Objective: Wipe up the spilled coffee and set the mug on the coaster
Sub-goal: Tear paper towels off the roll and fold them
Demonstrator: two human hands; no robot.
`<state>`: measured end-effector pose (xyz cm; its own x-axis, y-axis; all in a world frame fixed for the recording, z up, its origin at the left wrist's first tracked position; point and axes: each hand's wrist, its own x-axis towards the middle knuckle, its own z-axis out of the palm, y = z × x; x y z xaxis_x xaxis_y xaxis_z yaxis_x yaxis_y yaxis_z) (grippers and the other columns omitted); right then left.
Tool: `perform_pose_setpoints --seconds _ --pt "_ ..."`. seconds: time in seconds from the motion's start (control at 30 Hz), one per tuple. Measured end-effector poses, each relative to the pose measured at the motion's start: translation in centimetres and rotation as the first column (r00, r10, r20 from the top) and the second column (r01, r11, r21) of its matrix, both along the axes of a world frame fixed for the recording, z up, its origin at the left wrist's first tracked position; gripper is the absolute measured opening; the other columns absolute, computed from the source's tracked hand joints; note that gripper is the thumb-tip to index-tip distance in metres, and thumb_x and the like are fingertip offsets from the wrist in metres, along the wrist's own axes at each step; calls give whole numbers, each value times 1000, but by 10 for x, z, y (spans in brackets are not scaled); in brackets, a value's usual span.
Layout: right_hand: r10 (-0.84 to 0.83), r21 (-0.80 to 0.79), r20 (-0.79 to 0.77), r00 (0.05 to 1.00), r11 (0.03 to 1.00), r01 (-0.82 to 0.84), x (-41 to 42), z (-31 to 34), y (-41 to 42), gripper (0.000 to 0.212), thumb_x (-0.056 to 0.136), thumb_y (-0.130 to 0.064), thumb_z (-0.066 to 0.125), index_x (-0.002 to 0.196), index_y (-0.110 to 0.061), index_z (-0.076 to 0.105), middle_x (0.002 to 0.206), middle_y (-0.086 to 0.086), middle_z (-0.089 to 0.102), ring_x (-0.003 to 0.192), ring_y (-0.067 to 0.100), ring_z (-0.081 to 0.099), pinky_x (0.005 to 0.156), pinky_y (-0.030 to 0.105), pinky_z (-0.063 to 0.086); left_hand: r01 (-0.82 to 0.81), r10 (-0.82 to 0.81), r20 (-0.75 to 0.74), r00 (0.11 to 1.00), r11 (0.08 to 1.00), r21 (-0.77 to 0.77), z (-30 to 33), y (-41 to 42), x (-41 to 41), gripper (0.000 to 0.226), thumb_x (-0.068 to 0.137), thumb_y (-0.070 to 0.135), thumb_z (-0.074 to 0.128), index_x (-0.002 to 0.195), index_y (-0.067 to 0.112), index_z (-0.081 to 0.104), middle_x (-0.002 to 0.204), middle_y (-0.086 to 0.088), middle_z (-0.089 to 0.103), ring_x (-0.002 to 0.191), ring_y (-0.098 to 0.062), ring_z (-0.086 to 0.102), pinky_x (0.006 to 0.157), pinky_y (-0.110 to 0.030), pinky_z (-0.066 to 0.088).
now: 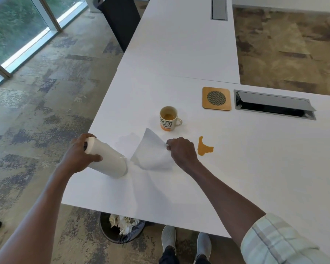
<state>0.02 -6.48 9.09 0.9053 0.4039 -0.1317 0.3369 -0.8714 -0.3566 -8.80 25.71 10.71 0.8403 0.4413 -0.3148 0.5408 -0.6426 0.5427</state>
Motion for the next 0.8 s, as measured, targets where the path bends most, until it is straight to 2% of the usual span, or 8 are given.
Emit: perform_pose_setpoints --seconds 0.1,0.27,0.4,0.47,0.57,0.63,0.7,0.8 --pt "-42 17 -5 999 999 42 2 -1 -11 23 86 -8 49 65 -17 48 64 6 51 61 33 47 52 30 28 30 -29 -12 1000 998 52 1 -13 2 70 64 9 89 120 30 53 123 -12 45 110 -38 51 87 -48 47" --pt "-122 105 -18 992 987 123 6 -1 -22 23 88 -10 52 67 -17 52 74 10 67 72 36 61 54 30 33 120 -116 -32 993 969 216 1 -52 -1 71 69 11 86 129 27 53 133 -15 41 123 -42 38 101 -51 38" --pt "-135 183 -7 991 974 134 7 7 -28 24 91 -14 57 69 -20 52 79 13 69 76 36 62 57 29 30 150 -135 -74 988 950 274 5 -63 -5 80 69 18 87 138 30 46 143 -14 36 129 -43 34 100 -53 41" --pt "-156 228 -15 988 961 155 9 12 -31 21 91 -17 59 70 -18 54 79 14 69 78 37 61 57 29 31 155 -128 -114 985 951 269 9 -62 -5 90 66 32 90 141 35 41 150 -12 32 136 -42 29 105 -58 39" --pt "-190 313 -96 977 926 211 13 21 -34 12 90 -21 61 82 -14 67 85 11 71 81 34 62 60 30 37 175 -130 -155 979 929 327 14 -66 -4 108 61 65 84 150 34 30 162 -15 20 152 -38 8 118 -64 12" --pt "-197 393 -152 969 887 242 15 30 -39 12 89 -19 62 88 -13 72 89 9 73 84 29 63 63 30 41 174 -144 -109 984 915 363 19 -74 1 115 62 72 78 154 28 26 165 -18 15 155 -37 -4 119 -63 -1" --pt "-219 471 -225 949 829 303 16 40 -45 12 86 -12 61 86 -12 73 85 6 71 82 25 61 64 29 41 165 -178 3 984 916 366 26 -87 7 109 68 65 79 154 22 28 165 -18 17 156 -37 -3 121 -58 -4" --pt "-276 553 -379 884 698 455 18 52 -57 19 87 -8 57 72 -19 65 76 0 64 75 20 56 59 27 38 132 -189 251 949 964 229 37 -109 20 77 84 32 78 148 11 40 156 -17 38 150 -36 25 120 -50 21"
